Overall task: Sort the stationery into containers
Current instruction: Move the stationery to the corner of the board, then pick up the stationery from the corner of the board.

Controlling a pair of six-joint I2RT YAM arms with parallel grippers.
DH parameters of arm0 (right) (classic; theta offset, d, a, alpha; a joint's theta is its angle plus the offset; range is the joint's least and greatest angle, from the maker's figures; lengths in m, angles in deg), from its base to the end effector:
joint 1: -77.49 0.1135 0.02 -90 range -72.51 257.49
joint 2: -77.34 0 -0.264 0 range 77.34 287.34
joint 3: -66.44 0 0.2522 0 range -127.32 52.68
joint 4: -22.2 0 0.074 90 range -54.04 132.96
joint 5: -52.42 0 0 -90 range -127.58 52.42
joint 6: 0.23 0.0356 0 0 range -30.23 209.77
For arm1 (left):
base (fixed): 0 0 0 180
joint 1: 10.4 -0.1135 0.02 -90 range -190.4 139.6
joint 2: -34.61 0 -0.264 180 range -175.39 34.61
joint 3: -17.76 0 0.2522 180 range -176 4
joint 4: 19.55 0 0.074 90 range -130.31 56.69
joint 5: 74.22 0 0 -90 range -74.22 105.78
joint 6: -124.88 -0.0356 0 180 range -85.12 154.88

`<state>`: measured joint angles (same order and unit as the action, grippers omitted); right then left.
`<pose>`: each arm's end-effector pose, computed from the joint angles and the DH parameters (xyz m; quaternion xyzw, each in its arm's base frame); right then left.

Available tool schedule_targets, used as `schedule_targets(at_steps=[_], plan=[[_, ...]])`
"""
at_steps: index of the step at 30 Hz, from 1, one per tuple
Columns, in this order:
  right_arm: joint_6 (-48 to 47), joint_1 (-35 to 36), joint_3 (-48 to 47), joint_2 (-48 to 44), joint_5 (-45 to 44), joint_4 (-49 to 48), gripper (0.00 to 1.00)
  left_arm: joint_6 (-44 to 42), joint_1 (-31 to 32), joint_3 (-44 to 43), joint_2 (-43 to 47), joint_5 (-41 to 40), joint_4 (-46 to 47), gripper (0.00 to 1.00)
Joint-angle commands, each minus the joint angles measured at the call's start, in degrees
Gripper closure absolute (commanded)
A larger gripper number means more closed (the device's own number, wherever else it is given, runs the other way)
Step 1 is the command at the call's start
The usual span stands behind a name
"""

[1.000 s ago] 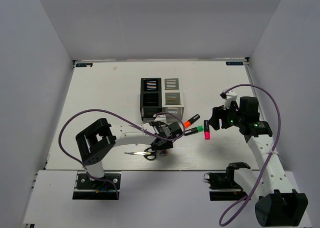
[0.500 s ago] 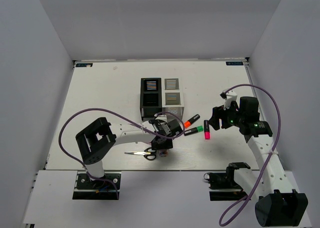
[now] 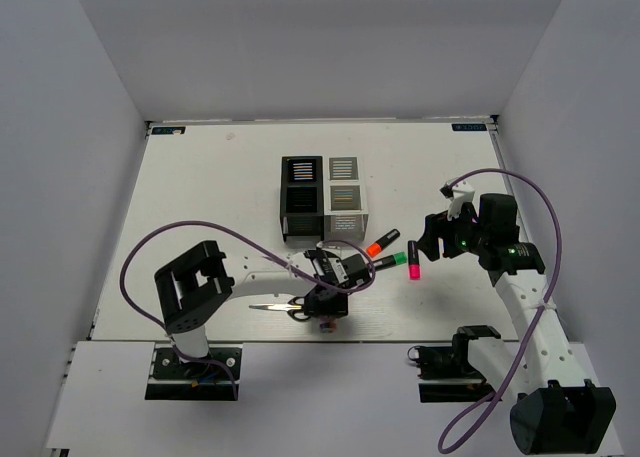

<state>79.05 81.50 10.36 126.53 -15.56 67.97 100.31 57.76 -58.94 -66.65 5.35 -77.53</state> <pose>0.1798 0.0260 0.2764 -0.1952 0.8677 0.1472 0.4329 0.1232 -0.2901 0.1595 0.0178 0.9936 -0.0238 0.1089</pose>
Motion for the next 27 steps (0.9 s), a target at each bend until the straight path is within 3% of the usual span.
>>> schedule_targets(at_steps=[1,4,9,23,27], plan=[[0.35,-0.06,-2.23,-0.94,-0.05,-0.02,0.28,1.54,1.01,1.85,-1.76,3.85,-3.15,0.41],[0.35,0.03,-2.23,-1.02,-0.05,-0.02,0.28,1.19,0.48,1.85,-1.14,3.05,-3.5,0.29],[0.26,-0.14,-2.23,-1.03,-0.05,0.16,0.28,-0.21,-2.06,1.59,-1.4,2.62,-2.97,0.21],[0.17,0.03,-2.23,-0.94,-0.14,0.07,0.28,-5.57,-7.78,-2.98,-6.41,0.51,-1.65,0.21],[0.09,0.03,-2.15,-0.94,-0.31,-0.02,0.28,-6.63,-8.31,-4.12,-7.56,-0.37,-1.39,0.3]])
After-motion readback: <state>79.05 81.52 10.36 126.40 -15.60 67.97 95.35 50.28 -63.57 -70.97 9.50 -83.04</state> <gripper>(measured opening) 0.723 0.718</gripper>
